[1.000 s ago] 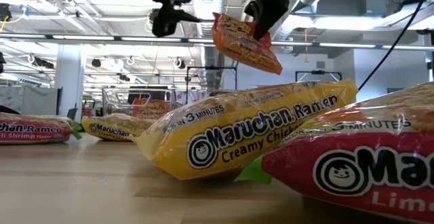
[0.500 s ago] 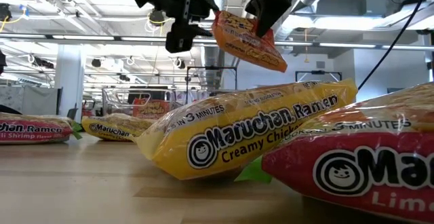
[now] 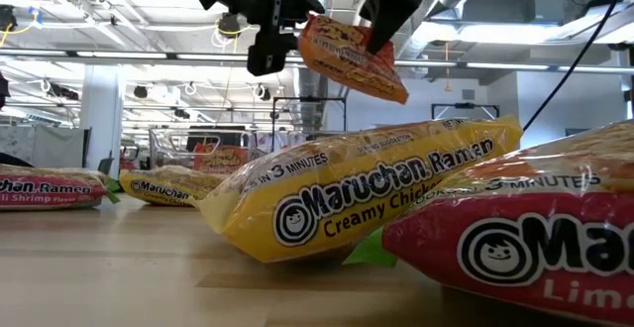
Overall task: Sort Maruchan noodles
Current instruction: Put the orange noodle pack into the left transparent bin
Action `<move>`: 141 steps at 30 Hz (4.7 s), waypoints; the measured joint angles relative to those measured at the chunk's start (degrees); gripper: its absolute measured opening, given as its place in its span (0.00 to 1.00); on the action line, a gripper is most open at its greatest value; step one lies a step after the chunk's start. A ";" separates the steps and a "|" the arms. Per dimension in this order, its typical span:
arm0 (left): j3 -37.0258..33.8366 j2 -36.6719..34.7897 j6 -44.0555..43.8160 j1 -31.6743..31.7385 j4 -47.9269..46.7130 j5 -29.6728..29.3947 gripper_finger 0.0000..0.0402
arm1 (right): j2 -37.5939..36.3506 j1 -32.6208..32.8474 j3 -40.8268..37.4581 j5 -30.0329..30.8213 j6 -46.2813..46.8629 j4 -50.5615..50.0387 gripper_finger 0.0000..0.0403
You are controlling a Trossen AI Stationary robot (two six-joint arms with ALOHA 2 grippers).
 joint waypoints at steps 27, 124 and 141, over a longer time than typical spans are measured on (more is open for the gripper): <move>-0.02 0.00 4.36 -0.28 0.27 -3.76 0.10 | 0.00 -0.62 -0.02 -1.37 4.26 2.21 0.02; -37.20 -14.64 53.05 37.66 20.32 -18.10 0.03 | -5.53 -12.49 11.89 3.48 13.23 0.77 0.49; -37.13 -13.19 53.55 37.69 20.79 -25.63 0.15 | -5.53 -12.38 11.89 3.37 15.09 0.73 0.49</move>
